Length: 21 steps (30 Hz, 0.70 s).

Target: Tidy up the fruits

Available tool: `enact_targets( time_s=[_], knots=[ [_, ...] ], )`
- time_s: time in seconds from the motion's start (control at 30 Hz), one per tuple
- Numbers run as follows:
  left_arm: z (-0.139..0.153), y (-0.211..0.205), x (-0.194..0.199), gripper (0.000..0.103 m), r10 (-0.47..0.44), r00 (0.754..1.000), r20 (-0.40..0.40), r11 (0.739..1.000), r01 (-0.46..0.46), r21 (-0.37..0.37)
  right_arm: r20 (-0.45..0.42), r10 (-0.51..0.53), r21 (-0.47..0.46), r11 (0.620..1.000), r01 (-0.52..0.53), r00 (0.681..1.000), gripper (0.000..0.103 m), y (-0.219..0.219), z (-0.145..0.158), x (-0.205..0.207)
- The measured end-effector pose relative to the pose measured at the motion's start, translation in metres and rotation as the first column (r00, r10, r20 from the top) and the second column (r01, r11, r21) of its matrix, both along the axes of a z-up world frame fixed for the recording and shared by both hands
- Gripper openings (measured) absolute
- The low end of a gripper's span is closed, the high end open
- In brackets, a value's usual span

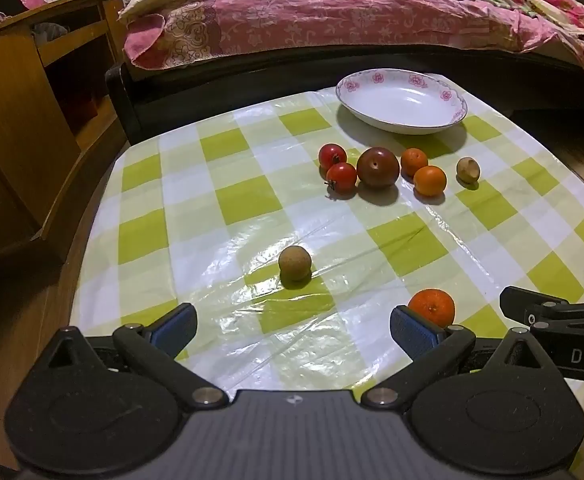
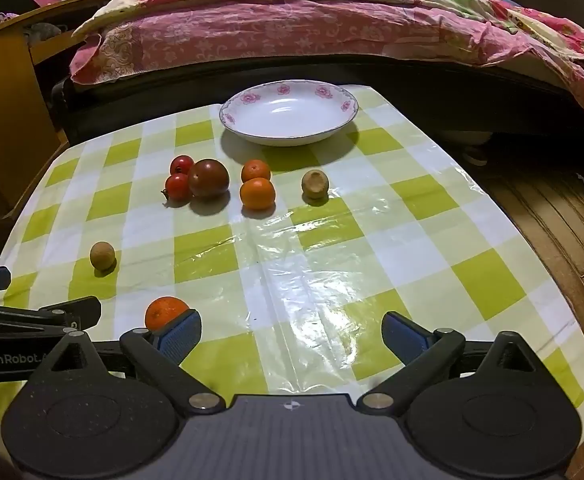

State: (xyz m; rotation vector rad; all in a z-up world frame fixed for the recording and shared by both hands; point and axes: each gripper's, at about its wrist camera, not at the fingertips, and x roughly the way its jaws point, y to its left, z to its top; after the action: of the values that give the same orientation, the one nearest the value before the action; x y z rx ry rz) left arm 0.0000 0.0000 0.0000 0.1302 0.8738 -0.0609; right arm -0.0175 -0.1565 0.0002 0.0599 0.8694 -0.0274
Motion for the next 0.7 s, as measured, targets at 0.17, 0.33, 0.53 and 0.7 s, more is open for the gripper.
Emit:
enact_targets(
  time_s=[0.17, 0.33, 0.53, 0.7],
  knots=[
    [0.0005, 0.0003, -0.0001, 0.103, 0.0, 1.0, 0.002, 1.0, 0.0, 0.003, -0.001, 0.005, 0.003, 1.0, -0.005, 1.0, 0.093, 0.0016, 0.0003, 0.0003],
    [0.0003, 0.0002, 0.0, 0.103, 0.0, 1.0, 0.001, 1.0, 0.0, 0.001, -0.001, 0.013, 0.008, 1.0, -0.013, 1.0, 0.092, 0.0019, 0.0001, 0.0008],
    [0.0003, 0.0002, 0.0001, 0.103, 0.001, 1.0, 0.0, 1.0, -0.001, 0.0, -0.002, 0.017, 0.013, 1.0, -0.017, 1.0, 0.091, 0.0016, -0.0002, 0.0015],
    [0.0003, 0.0001, 0.0, 0.103, 0.001, 1.0, 0.0, 1.0, -0.001, 0.001, -0.003, 0.017, 0.014, 1.0, -0.017, 1.0, 0.091, 0.0014, -0.0003, 0.001]
  ],
)
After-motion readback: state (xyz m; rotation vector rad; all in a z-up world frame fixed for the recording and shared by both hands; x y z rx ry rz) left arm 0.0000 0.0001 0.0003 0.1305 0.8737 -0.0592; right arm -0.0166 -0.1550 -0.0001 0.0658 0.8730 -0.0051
